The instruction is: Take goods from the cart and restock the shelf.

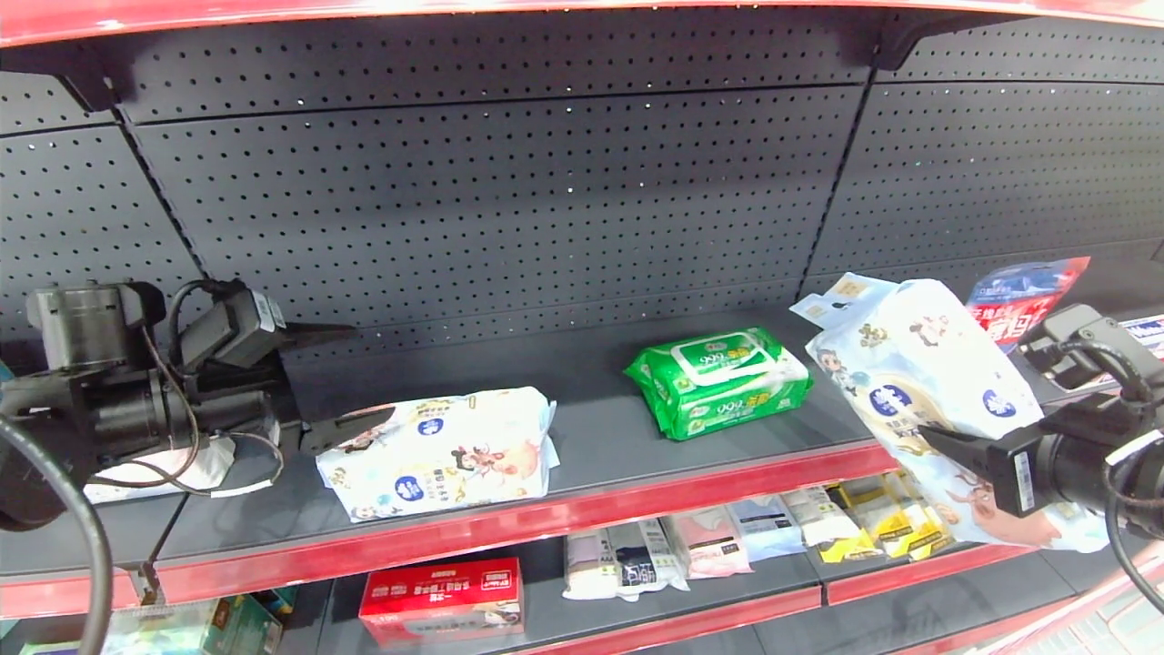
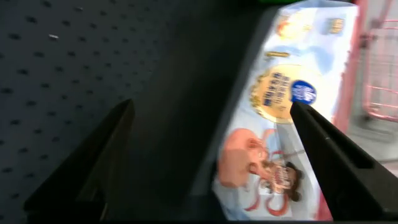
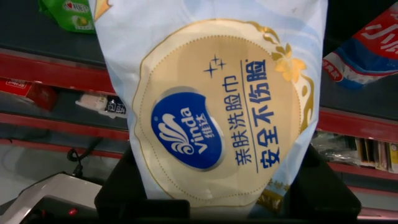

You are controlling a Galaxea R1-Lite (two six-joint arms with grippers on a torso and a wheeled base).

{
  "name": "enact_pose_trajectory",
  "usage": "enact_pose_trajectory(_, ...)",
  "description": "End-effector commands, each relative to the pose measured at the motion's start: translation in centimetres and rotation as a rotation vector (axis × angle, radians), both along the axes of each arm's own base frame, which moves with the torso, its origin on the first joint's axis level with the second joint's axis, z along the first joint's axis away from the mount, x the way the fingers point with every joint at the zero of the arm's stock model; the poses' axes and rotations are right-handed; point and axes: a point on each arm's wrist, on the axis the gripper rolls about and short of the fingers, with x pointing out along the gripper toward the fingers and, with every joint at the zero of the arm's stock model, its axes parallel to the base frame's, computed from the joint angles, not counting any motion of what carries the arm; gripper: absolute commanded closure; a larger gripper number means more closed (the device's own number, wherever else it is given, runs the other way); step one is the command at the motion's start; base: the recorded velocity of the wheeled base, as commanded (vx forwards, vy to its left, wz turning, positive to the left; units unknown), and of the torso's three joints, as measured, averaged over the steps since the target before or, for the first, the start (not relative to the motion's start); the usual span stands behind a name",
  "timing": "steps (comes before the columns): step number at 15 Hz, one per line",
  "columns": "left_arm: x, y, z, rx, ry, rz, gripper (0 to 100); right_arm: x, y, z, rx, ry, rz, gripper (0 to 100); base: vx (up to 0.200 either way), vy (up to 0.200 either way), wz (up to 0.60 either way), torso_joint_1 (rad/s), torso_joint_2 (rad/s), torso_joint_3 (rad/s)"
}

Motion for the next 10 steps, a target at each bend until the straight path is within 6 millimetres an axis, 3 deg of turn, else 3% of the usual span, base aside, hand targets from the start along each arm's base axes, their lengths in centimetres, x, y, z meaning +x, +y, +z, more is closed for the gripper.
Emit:
enact_pose_trajectory(1, -0.5, -0.4, -0.5, 0.000, -0.016, 0.053, 0, -0.1, 0.0, 0.1, 0.001, -0.007, 0.001, 100, 0.000, 0.000, 0.00, 0.000, 0.00, 0.000)
enact_pose_trajectory(4, -0.8, -1.2, -0.2, -0.041, -0.070, 0.171, 0, -0.2, 0.0, 0.2, 0.002, -0.012, 0.002, 100, 0.000, 0.000, 0.00, 0.000, 0.00, 0.000)
enact_pose_trajectory(5, -1.0, -1.8, 0.0, -0.119, -0.095, 0.361, 0, -0.3, 0.0, 0.3, 0.002, -0.018, 0.002, 100, 0.000, 0.000, 0.00, 0.000, 0.00, 0.000)
enact_pose_trajectory(10, -1.8, -2.7, 0.1, -0.304, -0.085, 0.752, 0, -0.5, -0.1, 0.8, 0.007, -0.042, 0.000, 100, 0.000, 0.000, 0.00, 0.000, 0.00, 0.000)
